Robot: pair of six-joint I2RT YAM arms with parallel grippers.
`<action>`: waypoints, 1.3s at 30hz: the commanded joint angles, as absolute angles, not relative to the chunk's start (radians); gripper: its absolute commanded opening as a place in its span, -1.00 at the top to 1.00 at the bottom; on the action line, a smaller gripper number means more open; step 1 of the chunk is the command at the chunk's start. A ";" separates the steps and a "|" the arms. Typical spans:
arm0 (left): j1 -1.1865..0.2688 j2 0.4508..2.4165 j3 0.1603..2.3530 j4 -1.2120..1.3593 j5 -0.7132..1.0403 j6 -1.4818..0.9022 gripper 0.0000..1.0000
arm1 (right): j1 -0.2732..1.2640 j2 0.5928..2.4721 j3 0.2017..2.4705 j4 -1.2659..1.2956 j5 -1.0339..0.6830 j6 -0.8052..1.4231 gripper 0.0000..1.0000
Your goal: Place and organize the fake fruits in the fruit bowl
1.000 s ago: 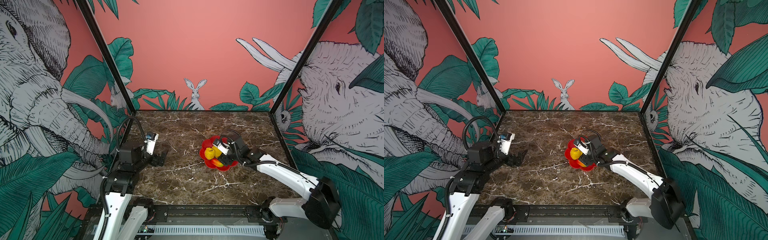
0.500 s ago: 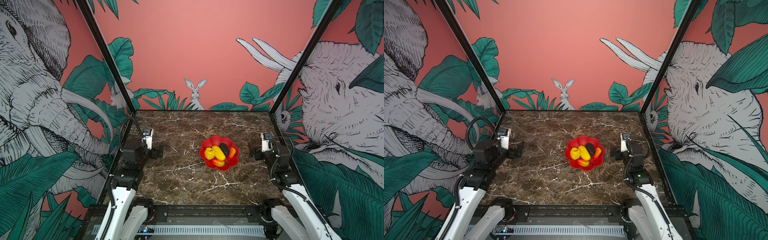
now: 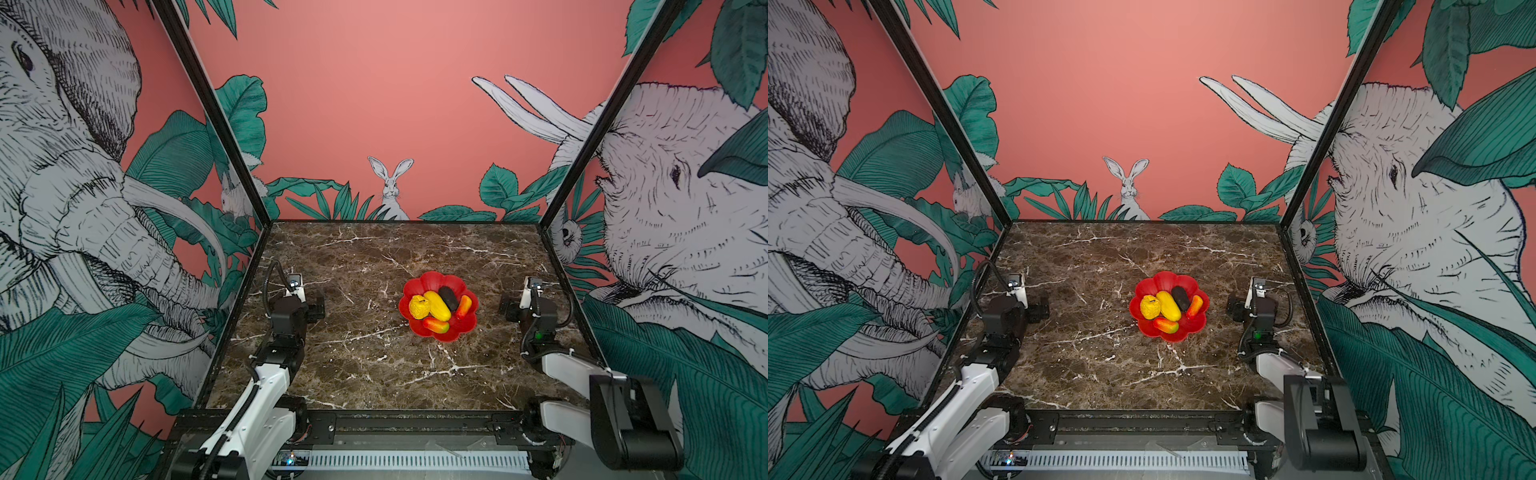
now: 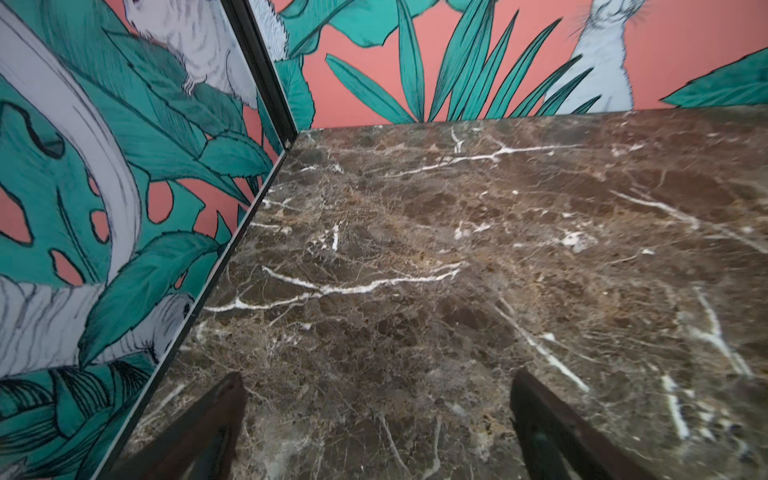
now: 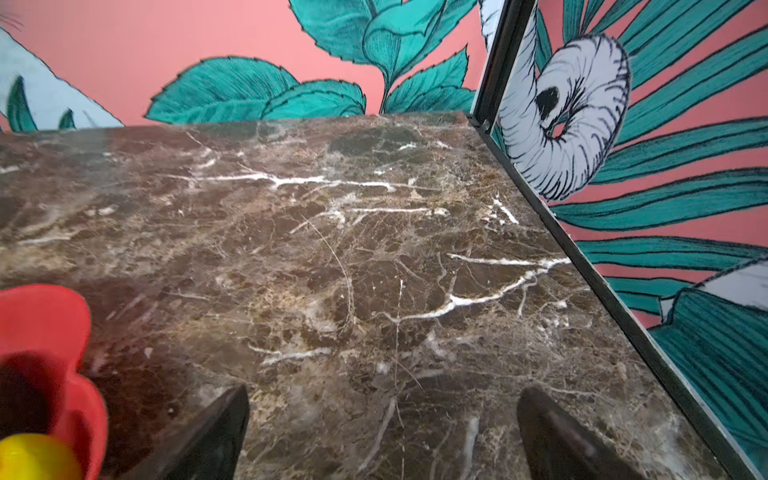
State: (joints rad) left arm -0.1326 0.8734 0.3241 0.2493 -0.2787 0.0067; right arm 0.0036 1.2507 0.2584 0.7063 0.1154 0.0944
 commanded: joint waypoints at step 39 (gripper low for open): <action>-0.066 1.551 0.410 0.871 -0.104 0.117 -0.99 | 0.018 1.551 0.397 0.900 0.042 0.000 -0.99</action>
State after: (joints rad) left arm -0.0704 1.5669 0.3939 0.8513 -0.1120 0.1238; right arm 0.0143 1.5578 0.3882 0.8753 0.0483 0.0101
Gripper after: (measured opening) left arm 0.996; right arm 0.995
